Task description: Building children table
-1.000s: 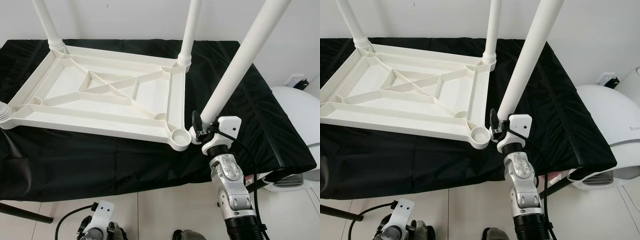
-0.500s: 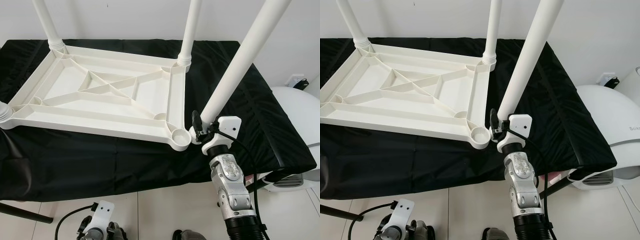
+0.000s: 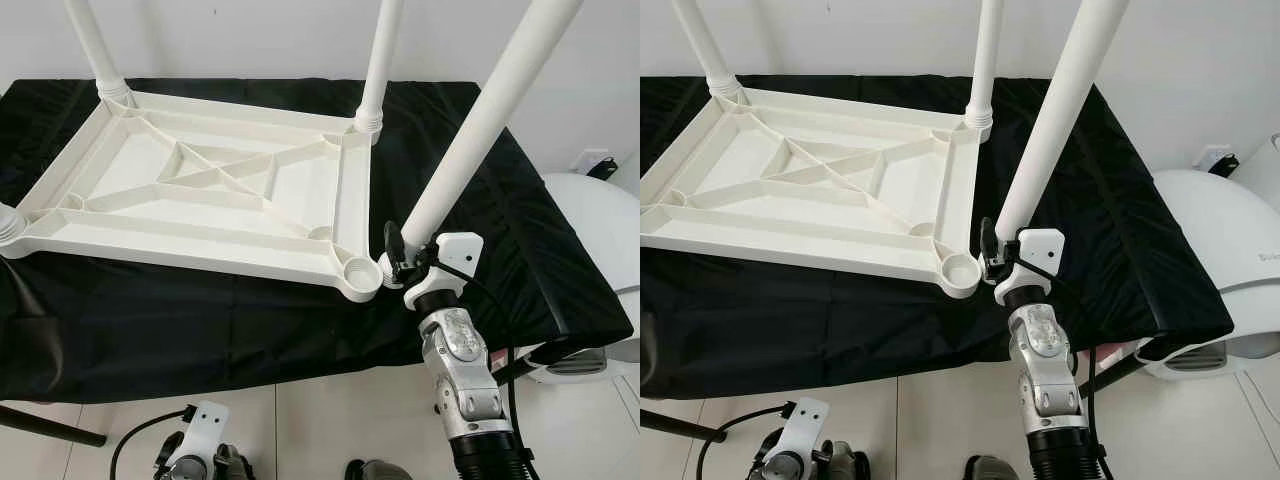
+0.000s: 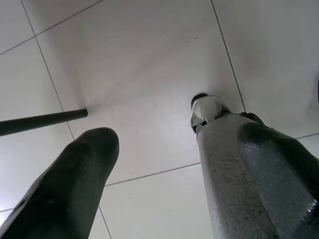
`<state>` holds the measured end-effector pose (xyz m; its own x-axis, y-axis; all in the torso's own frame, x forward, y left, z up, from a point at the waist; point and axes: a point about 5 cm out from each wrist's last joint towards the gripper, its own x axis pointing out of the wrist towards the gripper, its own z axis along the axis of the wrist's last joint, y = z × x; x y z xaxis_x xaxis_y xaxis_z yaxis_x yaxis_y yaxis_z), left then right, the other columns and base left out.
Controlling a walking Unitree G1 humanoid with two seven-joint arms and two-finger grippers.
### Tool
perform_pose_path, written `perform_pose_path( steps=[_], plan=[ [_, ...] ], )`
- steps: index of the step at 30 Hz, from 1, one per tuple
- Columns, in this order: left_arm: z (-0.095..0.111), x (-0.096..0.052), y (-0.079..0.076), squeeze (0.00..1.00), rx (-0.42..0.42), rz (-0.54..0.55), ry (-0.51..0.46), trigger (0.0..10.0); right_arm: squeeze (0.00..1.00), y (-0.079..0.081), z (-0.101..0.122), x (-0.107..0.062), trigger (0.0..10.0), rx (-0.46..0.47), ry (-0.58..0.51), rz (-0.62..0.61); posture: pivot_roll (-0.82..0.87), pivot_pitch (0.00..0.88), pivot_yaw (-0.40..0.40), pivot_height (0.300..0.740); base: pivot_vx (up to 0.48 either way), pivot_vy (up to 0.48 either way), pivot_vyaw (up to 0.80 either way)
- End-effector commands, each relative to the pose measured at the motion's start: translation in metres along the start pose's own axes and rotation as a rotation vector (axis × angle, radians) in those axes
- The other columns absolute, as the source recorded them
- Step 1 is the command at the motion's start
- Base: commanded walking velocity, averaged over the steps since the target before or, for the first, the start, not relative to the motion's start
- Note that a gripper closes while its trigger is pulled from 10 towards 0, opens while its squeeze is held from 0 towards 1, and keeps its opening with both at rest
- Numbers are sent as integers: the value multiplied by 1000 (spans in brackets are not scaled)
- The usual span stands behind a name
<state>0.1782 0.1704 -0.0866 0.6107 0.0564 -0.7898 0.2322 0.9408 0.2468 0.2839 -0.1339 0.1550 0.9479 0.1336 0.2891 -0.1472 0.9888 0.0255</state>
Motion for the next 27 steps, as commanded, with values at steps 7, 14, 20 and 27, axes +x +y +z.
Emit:
perform_pose_path(
  steps=[7, 14, 20, 27],
  plan=[
    [-20, -5, -9, 0, 7, -76, 74, 10000, 0, 1, 0, -1, 10000, 1, -7, -2, 48, 112, 9, 740, 0, 0, 0],
    [-20, -5, -8, 0, 5, -74, 74, 10000, 0, 1, 0, -1, 10000, 1, -7, -2, 51, 111, 8, 740, 0, 0, 0],
    [-19, -4, -7, 0, 4, -72, 73, 10000, 0, 1, 0, 0, 10000, 2, -9, 0, 50, 110, 7, 740, 0, 0, 0],
    [-19, -4, -7, 0, 4, -73, 70, 10000, 0, 1, 0, 0, 10000, 2, -8, -2, 50, 111, 8, 740, 0, 0, 0]
  ],
)
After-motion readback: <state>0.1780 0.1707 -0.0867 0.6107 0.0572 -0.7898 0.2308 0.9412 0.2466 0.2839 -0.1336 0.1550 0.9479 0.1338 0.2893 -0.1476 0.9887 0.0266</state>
